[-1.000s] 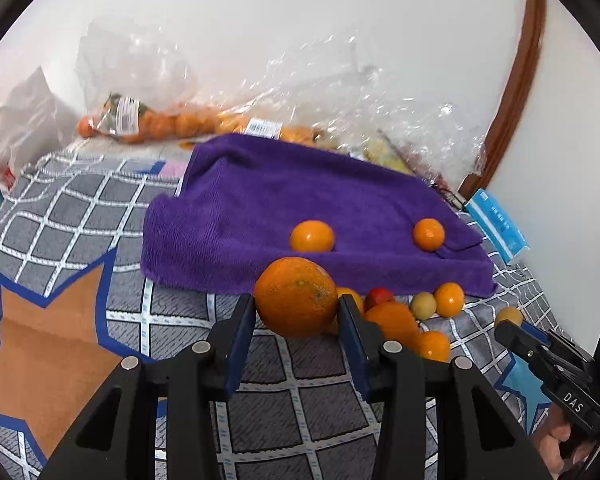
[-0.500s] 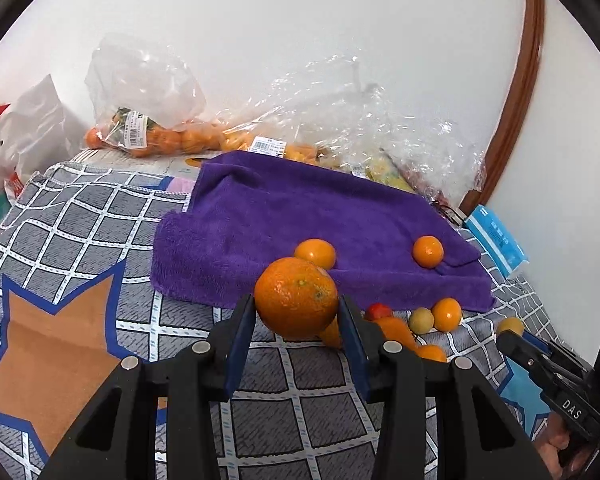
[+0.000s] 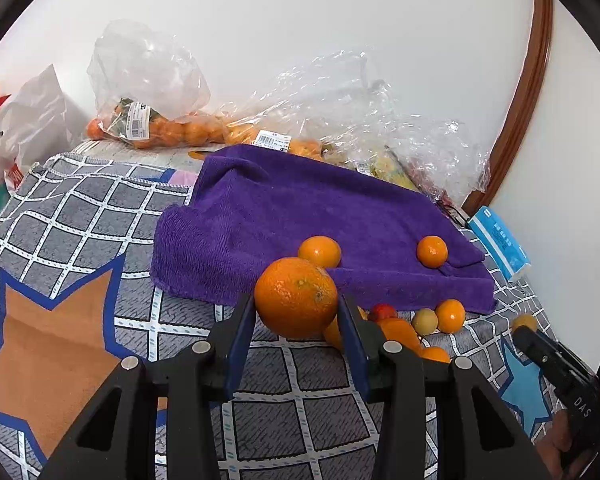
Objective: Organize fruits
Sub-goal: 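Lift both held fruits and carry them over the purple towel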
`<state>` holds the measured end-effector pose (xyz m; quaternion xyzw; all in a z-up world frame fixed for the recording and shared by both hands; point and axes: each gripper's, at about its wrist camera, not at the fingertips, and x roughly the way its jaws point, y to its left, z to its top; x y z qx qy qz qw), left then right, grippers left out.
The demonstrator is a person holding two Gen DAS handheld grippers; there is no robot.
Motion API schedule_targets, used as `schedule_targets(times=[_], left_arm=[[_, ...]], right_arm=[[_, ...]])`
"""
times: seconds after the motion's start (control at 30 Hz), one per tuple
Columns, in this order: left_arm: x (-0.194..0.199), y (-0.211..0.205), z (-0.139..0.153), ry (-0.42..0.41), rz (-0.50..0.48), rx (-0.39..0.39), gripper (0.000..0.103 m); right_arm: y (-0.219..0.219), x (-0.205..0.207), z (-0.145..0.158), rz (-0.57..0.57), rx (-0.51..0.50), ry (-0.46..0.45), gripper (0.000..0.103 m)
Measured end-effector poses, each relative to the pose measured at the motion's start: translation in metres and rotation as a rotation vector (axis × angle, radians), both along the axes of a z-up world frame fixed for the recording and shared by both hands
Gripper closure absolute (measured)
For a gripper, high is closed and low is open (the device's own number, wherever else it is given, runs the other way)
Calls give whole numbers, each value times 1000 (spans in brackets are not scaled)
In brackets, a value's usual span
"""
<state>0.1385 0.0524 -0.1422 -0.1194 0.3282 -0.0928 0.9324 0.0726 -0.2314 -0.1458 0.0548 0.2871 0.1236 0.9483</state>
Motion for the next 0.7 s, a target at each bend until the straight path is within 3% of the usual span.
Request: schedule_targets(times=[0.2,0.47,0.53,0.7], left_arm=[[-3,0,2,-14,-2,-12,63],[-1,7,5,52,-5,-56,63],[1,10,11,97,5,-64,63],[3,12,36,90,24,-28,63]], right_arm=[[0,4,24,9,-5,-36,74],[6,23,66,18,-31,-95,74],[7,32,71,32,-25,-96,74],[8,57,83,32,-12,-116,74]])
